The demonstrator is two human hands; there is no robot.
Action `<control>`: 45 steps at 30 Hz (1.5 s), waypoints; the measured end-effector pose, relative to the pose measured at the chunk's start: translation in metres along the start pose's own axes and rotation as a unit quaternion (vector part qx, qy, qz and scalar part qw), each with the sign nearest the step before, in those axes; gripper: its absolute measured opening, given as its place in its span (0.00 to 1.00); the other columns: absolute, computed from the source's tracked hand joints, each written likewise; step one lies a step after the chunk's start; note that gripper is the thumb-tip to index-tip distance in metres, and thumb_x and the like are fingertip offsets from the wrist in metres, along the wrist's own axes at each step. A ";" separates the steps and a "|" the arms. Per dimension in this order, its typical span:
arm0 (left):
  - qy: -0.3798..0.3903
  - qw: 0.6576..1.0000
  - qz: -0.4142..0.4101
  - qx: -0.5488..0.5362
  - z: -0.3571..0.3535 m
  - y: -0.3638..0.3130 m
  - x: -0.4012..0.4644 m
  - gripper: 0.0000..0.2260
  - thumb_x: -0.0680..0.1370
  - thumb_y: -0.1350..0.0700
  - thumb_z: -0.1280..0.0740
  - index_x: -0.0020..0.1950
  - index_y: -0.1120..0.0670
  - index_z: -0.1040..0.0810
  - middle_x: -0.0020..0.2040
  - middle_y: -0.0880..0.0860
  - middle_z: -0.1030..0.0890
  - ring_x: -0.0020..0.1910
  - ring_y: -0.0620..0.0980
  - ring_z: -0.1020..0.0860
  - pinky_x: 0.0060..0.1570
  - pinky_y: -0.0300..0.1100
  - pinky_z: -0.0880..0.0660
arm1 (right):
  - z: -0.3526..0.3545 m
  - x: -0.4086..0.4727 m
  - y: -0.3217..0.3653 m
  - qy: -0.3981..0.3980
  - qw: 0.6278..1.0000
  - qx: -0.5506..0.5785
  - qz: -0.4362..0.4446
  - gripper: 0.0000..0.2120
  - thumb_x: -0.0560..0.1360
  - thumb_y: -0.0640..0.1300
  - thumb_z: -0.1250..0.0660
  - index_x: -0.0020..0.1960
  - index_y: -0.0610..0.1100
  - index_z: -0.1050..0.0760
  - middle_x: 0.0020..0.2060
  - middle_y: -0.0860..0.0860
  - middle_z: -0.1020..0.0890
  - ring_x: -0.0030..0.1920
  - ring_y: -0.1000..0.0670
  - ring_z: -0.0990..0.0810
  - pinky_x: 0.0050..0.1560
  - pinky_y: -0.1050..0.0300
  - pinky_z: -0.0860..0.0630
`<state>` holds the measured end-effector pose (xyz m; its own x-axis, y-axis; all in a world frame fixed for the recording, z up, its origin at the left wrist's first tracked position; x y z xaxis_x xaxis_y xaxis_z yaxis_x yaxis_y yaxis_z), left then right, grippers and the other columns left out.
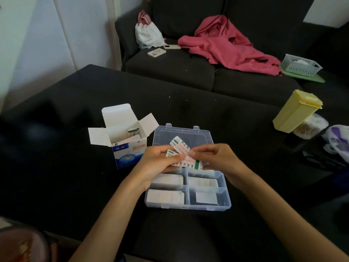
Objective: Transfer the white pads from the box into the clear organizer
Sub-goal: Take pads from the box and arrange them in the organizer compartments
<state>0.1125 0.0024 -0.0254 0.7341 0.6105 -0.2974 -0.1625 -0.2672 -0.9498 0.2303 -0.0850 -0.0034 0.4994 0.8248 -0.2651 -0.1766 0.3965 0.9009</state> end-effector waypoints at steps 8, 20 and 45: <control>-0.031 0.999 -0.029 -0.010 0.009 -0.006 0.001 0.15 0.75 0.62 0.31 0.52 0.42 0.22 0.52 0.50 0.18 0.49 0.45 0.19 0.45 0.37 0.20 | 0.022 0.000 0.007 -0.005 0.997 0.071 -0.024 0.05 0.73 0.47 0.32 0.44 0.47 0.18 0.42 0.50 0.17 0.48 0.51 0.20 0.49 0.58 0.23; -0.011 0.996 -0.059 0.064 0.004 -0.009 0.001 0.18 0.77 0.60 0.34 0.58 0.37 0.26 0.59 0.46 0.21 0.54 0.44 0.21 0.52 0.42 0.21 | 0.011 -0.006 0.002 -0.074 0.991 0.090 0.068 0.11 0.68 0.41 0.27 0.48 0.45 0.24 0.38 0.50 0.15 0.41 0.51 0.16 0.38 0.63 0.20; -0.034 0.997 -0.008 0.067 -0.006 0.000 0.001 0.05 0.81 0.51 0.41 0.51 0.45 0.25 0.41 0.44 0.21 0.40 0.40 0.21 0.31 0.29 0.25 | 0.009 -0.007 -0.016 -0.086 0.990 0.110 0.034 0.04 0.72 0.43 0.30 0.47 0.47 0.22 0.40 0.52 0.16 0.41 0.54 0.16 0.40 0.61 0.19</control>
<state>0.1173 -0.0011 -0.0257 0.6920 0.6642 -0.2829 -0.2407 -0.1571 -0.9578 0.2379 -0.1006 -0.0132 0.6325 0.7587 -0.1560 -0.0353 0.2294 0.9727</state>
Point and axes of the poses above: each hand's wrist, its own x-axis towards the middle knuckle, its own z-axis out of the back of the hand, y = z × x, the point moved 8 cm from there along x, towards the middle knuckle
